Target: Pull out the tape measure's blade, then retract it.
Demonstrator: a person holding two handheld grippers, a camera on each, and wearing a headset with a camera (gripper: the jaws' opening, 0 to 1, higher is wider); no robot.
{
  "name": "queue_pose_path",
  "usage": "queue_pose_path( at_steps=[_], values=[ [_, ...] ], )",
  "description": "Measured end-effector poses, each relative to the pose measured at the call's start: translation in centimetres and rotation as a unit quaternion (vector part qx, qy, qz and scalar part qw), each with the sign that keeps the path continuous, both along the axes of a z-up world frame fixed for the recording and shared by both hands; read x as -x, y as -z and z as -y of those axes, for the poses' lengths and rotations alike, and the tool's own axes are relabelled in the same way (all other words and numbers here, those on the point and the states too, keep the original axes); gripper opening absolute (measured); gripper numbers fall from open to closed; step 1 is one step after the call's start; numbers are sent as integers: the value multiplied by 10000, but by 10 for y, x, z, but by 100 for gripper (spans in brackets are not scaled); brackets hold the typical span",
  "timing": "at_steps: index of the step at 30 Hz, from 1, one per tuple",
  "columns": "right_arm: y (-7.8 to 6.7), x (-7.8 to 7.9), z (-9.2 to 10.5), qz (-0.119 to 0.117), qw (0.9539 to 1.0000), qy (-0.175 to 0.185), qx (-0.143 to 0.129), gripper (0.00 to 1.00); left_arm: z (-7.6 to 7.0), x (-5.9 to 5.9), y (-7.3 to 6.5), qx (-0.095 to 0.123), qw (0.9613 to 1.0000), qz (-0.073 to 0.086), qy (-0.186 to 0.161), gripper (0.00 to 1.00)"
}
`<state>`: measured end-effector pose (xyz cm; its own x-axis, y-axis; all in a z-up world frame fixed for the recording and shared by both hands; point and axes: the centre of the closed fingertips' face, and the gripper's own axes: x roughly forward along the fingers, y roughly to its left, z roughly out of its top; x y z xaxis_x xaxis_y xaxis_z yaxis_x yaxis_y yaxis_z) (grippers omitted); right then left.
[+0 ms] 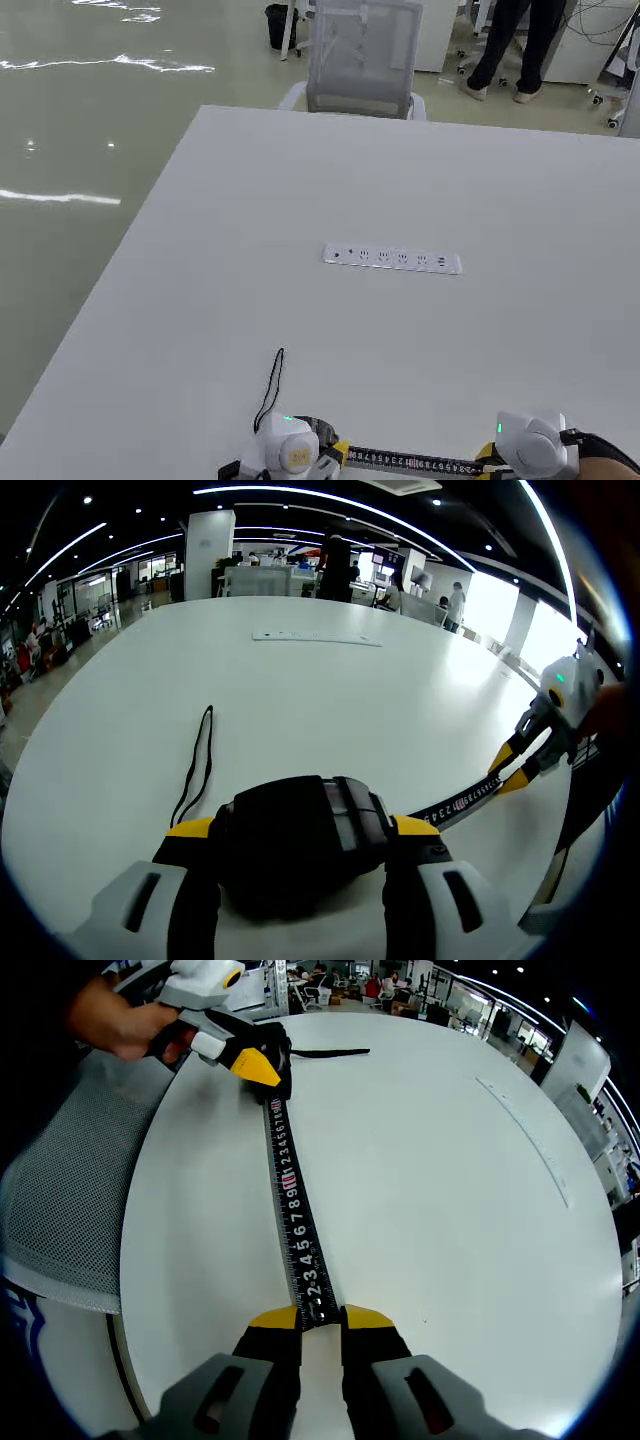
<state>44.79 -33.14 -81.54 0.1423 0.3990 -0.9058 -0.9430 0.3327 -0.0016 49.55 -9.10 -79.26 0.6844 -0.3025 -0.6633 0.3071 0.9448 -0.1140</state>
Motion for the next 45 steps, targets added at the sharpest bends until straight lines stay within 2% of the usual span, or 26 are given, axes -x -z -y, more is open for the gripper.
queue_pose_path(
  at_steps=[23, 45],
  values=[
    [-1, 0, -11, -18, 10000, -42, -12, 14, 0, 1, 0, -3, 10000, -35, 35, 63],
    [1, -2, -19, -36, 10000, -63, -33, 14, 0, 0, 0, 9, 10000, -4, 19, 63]
  ],
)
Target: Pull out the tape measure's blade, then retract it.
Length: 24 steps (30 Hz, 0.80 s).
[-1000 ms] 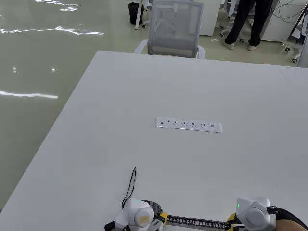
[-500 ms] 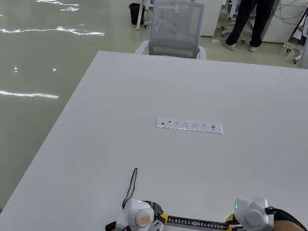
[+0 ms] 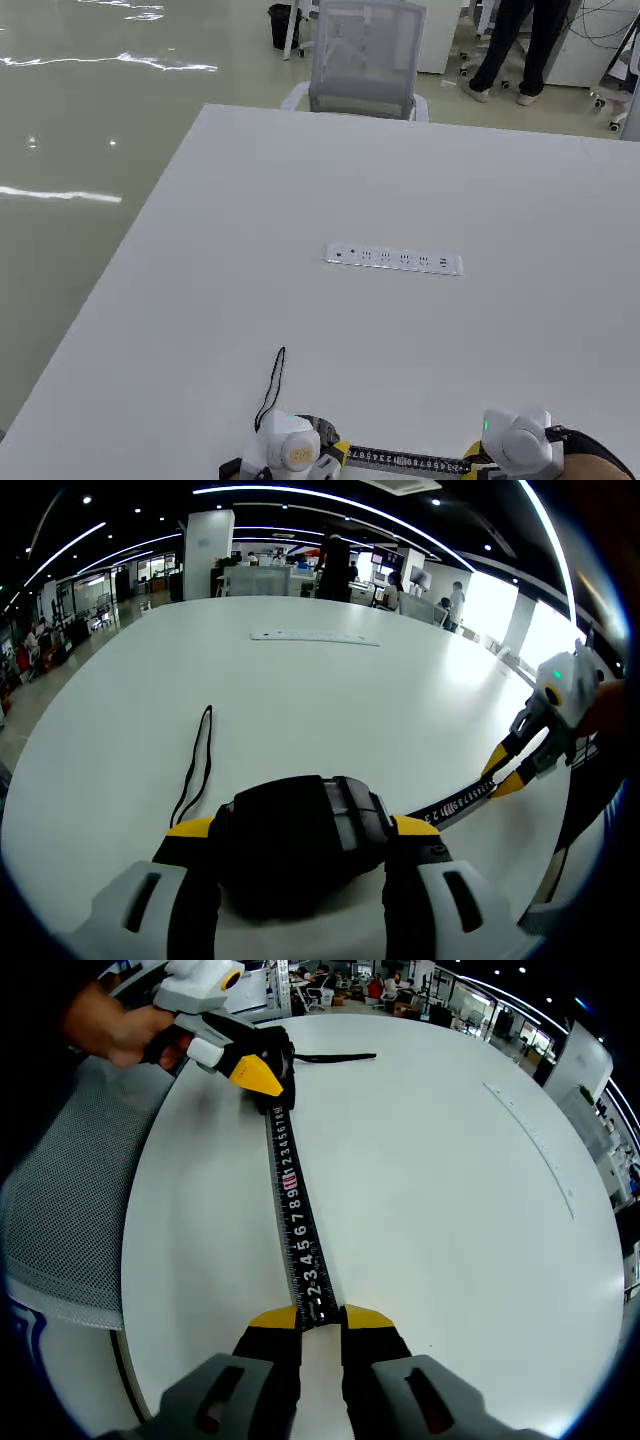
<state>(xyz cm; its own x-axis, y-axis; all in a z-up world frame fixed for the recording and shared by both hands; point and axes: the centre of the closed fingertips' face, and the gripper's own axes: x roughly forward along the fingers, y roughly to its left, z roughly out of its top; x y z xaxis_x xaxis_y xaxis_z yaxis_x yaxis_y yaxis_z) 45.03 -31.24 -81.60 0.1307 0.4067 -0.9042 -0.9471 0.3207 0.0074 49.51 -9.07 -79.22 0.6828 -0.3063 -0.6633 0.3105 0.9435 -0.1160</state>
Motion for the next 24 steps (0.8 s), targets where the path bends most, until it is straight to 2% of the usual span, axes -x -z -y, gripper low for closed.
queue_pose_path(
  at_steps=[24],
  values=[
    [-1, -2, -12, -10, 10000, -22, -35, 14, 1, -1, 0, 8, 10000, 25, -26, 63]
  ],
)
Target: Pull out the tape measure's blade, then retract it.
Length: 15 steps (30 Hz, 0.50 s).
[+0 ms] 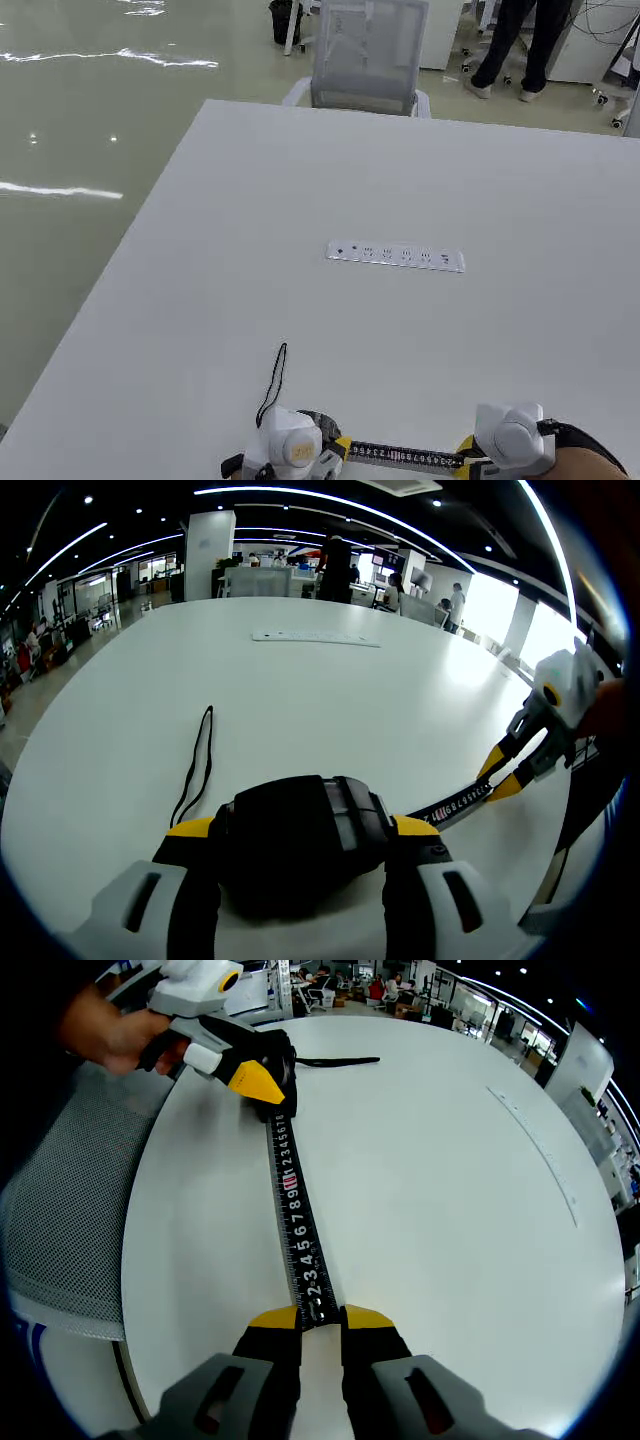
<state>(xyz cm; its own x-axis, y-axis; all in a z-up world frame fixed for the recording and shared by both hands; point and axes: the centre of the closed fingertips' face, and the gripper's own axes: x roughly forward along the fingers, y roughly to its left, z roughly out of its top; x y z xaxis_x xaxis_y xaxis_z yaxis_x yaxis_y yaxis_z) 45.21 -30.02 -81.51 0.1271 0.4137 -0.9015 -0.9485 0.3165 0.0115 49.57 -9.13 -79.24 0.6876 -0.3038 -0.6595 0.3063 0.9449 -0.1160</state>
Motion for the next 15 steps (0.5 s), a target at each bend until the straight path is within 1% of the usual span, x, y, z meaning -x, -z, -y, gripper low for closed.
queue_pose_path(
  at_steps=[15],
  values=[
    [0, -2, -7, -2, 10000, -20, -16, 14, 0, 0, 0, 16, 10000, 0, -11, 63]
  ],
)
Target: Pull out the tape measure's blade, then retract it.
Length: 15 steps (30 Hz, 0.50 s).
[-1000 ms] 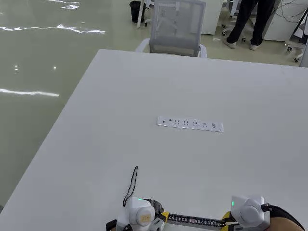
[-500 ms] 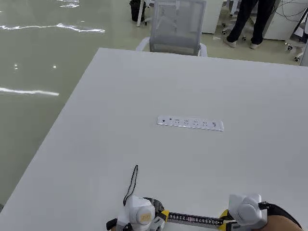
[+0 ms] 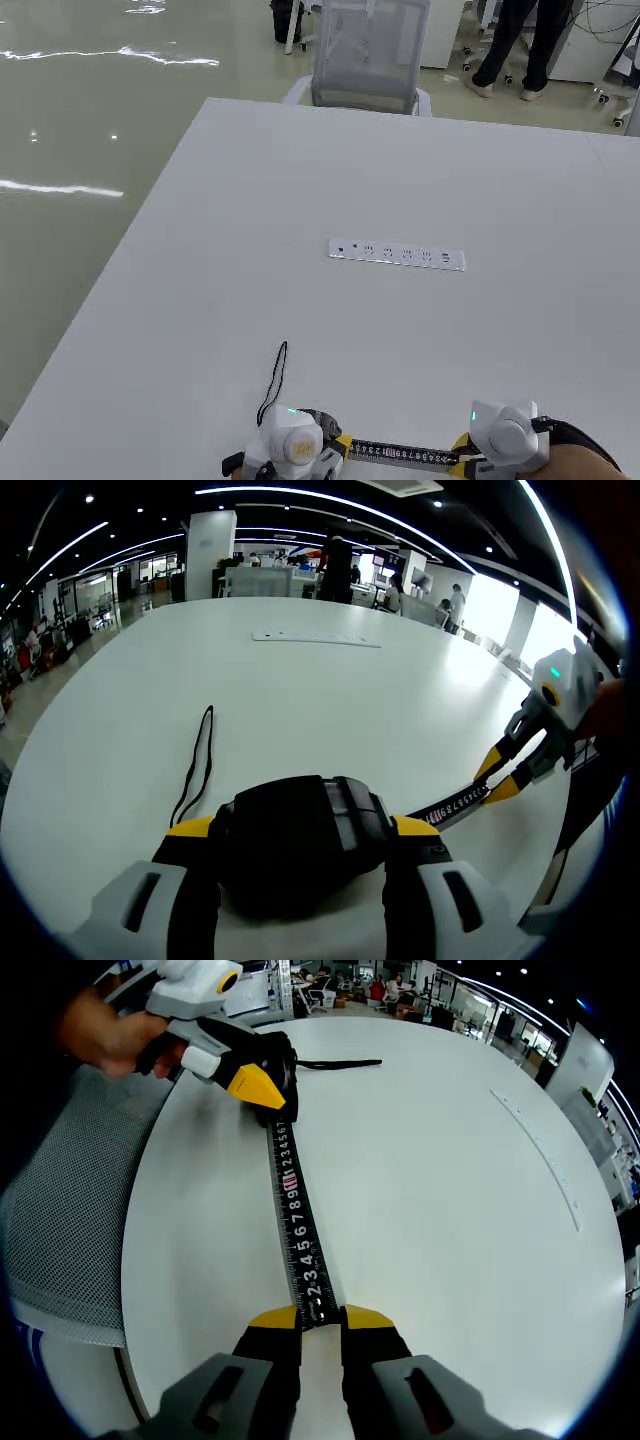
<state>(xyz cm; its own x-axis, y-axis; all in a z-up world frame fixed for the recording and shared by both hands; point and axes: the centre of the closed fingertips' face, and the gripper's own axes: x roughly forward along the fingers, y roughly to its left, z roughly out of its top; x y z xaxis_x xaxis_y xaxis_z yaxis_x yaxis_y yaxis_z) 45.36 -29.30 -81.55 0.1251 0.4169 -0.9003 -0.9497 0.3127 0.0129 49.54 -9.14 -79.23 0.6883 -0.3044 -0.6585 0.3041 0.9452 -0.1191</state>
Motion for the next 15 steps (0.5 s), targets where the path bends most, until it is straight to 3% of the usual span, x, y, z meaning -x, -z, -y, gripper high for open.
queue_pose_path(
  at_steps=[15],
  values=[
    [1, -2, -8, -1, 10000, 15, -21, 14, 0, 0, 0, 46, 10000, 9, -9, 63]
  ],
)
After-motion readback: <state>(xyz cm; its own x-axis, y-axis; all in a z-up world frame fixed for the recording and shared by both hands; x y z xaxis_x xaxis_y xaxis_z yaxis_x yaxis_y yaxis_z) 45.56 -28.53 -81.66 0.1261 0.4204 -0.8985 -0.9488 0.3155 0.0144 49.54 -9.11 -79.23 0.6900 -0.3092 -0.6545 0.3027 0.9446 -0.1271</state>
